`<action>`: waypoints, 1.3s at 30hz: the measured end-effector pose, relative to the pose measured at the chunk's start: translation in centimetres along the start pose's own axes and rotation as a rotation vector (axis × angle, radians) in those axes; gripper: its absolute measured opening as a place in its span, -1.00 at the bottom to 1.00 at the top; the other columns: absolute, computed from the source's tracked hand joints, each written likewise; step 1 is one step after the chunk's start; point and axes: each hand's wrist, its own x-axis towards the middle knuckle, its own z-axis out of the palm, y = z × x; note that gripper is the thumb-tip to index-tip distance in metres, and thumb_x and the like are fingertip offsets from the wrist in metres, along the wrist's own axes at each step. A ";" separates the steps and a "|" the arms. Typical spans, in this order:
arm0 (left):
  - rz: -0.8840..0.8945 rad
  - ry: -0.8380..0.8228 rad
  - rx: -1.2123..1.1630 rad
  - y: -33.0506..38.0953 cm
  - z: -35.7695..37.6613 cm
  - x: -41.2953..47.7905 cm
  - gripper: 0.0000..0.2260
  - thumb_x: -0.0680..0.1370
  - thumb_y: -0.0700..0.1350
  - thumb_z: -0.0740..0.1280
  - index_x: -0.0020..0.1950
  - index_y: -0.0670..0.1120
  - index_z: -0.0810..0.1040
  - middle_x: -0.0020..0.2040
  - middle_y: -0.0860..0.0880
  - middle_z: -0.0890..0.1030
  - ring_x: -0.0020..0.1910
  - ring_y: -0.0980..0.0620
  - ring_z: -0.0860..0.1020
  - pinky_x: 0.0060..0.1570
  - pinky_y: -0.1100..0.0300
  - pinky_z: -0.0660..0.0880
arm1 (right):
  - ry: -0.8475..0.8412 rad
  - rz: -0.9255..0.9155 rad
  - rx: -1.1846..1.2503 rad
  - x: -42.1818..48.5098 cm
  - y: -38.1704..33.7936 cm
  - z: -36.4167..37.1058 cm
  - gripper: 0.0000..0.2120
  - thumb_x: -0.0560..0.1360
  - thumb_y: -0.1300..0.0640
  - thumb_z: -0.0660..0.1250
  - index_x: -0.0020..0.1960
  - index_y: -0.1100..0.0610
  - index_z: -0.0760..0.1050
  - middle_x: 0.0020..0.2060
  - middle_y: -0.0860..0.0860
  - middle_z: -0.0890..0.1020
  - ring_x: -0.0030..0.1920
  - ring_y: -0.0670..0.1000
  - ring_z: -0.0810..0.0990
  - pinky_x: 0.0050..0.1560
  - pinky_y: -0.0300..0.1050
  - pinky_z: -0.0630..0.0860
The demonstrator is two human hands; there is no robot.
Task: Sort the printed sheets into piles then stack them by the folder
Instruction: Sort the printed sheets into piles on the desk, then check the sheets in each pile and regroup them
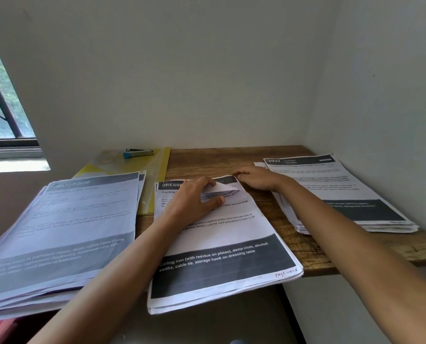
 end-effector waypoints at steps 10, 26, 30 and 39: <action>0.006 0.003 0.014 0.2 0.0 0.0 -0.54 0.47 0.17 0.38 0.28 -0.04 0.48 0.19 0.00 0.55 0.04 0.15 0.42 -0.04 0.30 0.28 | 0.255 -0.145 0.230 1.3 1.1 1.0 -0.79 0.59 0.06 0.23 0.17 0.09 0.51 0.03 -0.08 0.56 0.09 -0.09 0.50 -0.06 -0.30 0.39; -0.037 0.032 -0.037 0.1 0.0 0.2 -0.48 0.47 0.12 0.41 0.36 0.00 0.37 0.31 -0.03 0.50 0.28 -0.04 0.44 0.19 0.09 0.39 | 0.190 -0.150 0.516 1.3 1.2 0.8 -0.76 0.47 0.14 0.41 0.11 0.18 0.53 -0.04 0.07 0.68 -0.02 0.00 0.66 -0.01 -0.10 0.59; -0.100 0.062 -0.091 0.3 -0.5 -0.1 -0.28 0.48 0.11 0.41 0.53 0.01 0.14 0.48 -0.09 0.32 0.44 -0.08 0.29 0.38 -0.03 0.30 | 0.207 -0.152 0.501 1.0 1.3 0.8 -0.83 0.48 0.22 0.39 0.08 0.18 0.58 -0.06 0.06 0.69 -0.06 -0.02 0.67 -0.10 -0.16 0.60; -0.223 -0.043 0.097 -0.6 -0.9 -0.2 -0.17 0.50 0.34 0.19 0.58 -0.03 -0.10 0.59 -0.05 -0.02 0.56 -0.03 -0.05 0.52 -0.08 -0.15 | 0.566 -0.189 0.791 0.1 -0.5 -1.3 -0.93 0.45 0.28 0.41 -0.10 0.15 0.61 -0.21 0.06 0.69 -0.25 -0.03 0.66 -0.19 -0.18 0.60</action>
